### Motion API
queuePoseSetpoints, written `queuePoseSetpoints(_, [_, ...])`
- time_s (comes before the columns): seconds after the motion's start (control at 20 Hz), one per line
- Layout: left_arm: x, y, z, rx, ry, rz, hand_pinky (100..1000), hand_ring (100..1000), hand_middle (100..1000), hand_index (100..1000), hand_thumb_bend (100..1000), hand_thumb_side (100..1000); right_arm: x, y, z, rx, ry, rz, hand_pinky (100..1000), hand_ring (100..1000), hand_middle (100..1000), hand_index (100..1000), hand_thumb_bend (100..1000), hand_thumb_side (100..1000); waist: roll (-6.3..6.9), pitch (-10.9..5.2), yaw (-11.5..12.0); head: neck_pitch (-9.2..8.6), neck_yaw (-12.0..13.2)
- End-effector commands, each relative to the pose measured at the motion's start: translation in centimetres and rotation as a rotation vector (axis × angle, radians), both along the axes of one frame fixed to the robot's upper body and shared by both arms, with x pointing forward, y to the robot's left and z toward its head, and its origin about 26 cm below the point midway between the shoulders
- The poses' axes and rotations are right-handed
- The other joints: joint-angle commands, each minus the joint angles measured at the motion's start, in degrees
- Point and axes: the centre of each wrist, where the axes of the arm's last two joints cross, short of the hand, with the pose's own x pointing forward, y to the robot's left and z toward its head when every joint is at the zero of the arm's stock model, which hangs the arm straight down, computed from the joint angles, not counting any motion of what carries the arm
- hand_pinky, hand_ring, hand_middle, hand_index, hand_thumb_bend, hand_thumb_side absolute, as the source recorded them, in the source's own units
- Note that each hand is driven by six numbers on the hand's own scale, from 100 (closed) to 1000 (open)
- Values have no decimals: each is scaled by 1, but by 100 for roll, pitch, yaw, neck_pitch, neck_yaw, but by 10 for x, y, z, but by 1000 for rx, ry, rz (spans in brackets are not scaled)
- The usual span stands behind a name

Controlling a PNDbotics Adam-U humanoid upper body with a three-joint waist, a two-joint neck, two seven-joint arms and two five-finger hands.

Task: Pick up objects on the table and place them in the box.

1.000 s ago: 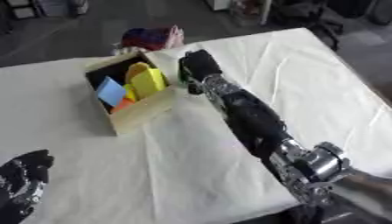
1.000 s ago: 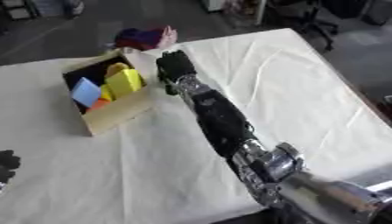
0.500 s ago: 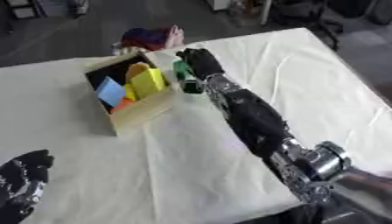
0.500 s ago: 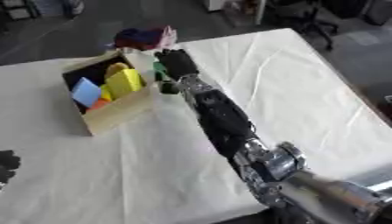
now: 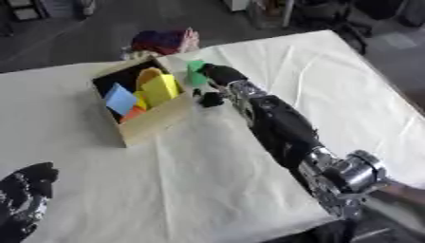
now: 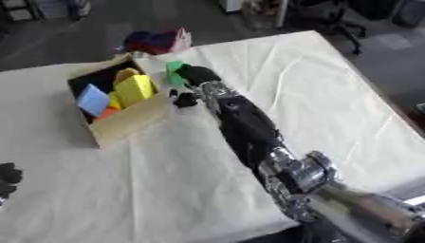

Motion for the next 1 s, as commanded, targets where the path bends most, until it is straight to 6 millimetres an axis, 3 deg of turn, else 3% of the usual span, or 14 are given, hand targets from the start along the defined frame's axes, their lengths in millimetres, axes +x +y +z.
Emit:
queuePoseSetpoints(0.05, [3,-1,10,-2,-34,-6,836,808,731,846,100,504,5,2,14,-28,-27,-19,939,950,1000,1000,100,652,94,54,12,-19,-36])
queuePoseSetpoints(0.1, [3,-1,11,-3,-36,-7,836,807,731,846,100,504,5,4,14,-39,-35,-22,936,943,995,1000,100,632,101,62,18,-19,-43])
queuePoseSetpoints(0.2, [3,-1,11,-4,-37,-9,836,807,731,846,100,505,5,9,15,-61,-77,-32,915,908,937,977,100,500,118,83,32,-19,-59])
queuePoseSetpoints(0.25, [4,-1,12,-4,-38,-10,836,807,730,846,100,506,5,11,14,-73,-104,-41,895,871,877,930,100,360,126,96,41,-19,-65])
queuePoseSetpoints(0.4, [4,-2,13,-5,-42,-10,836,807,730,845,100,507,3,16,12,-96,-188,-80,857,802,773,834,100,164,145,131,64,-19,-76])
queuePoseSetpoints(0.75, [5,-3,14,-8,-45,-13,836,806,730,845,100,510,3,19,10,-86,-395,-153,753,589,426,492,100,100,154,174,82,-19,-90])
queuePoseSetpoints(0.85, [5,-2,14,-8,-46,-11,836,806,730,845,100,510,3,18,12,-74,-459,-168,727,547,356,416,100,100,152,175,81,-19,-87])
queuePoseSetpoints(1.0, [5,-2,14,-8,-44,-10,836,806,730,845,100,509,4,16,18,-35,-559,-194,701,506,309,370,100,100,138,169,74,-19,-79])
